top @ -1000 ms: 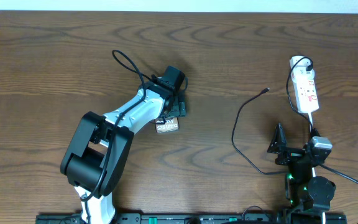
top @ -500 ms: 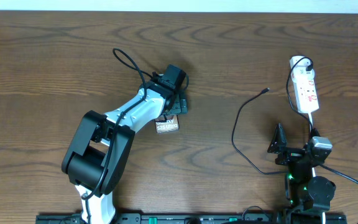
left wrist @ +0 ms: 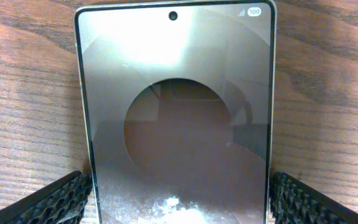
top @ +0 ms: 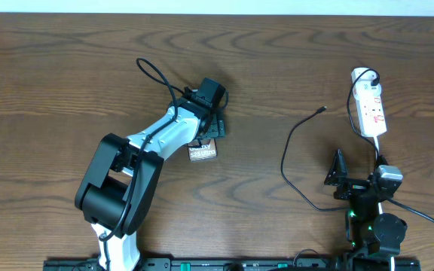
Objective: Plug charger to phone and switch on socket
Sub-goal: 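Lift the phone upright with the left gripper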
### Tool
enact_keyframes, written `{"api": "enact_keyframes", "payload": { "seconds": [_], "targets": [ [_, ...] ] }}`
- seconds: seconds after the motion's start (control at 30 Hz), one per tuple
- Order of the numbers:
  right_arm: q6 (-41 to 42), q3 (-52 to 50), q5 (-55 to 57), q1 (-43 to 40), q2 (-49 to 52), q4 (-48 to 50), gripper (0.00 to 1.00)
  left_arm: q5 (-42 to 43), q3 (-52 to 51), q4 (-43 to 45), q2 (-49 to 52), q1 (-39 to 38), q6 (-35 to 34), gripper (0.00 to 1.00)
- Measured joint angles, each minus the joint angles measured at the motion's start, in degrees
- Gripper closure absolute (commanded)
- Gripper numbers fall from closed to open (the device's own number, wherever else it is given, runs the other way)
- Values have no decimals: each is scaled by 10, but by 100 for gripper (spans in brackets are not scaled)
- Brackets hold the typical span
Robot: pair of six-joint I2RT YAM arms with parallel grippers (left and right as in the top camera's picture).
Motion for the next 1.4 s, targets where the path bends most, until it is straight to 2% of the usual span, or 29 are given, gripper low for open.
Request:
{"api": "enact_keyframes", "payload": {
  "seconds": [0.63, 1.0, 1.13, 1.3, 1.37, 1.4],
  "targets": [
    [0, 0, 0, 0, 0, 0, 1, -11, 17, -9, 15, -1, 0, 11],
    [0, 0, 0, 0, 0, 0, 1, -3, 23, -32, 16, 0, -2, 18],
    [0, 0, 0, 0, 0, 0, 1, 3, 26, -44, 16, 0, -4, 26],
    [0, 0, 0, 0, 0, 0, 1, 5, 27, -48, 16, 0, -4, 25],
    [0, 0, 0, 0, 0, 0, 1, 5, 28, -49, 16, 0, -4, 15],
    [0, 0, 0, 0, 0, 0, 1, 7, 28, -51, 16, 0, -3, 13]
  ]
}}
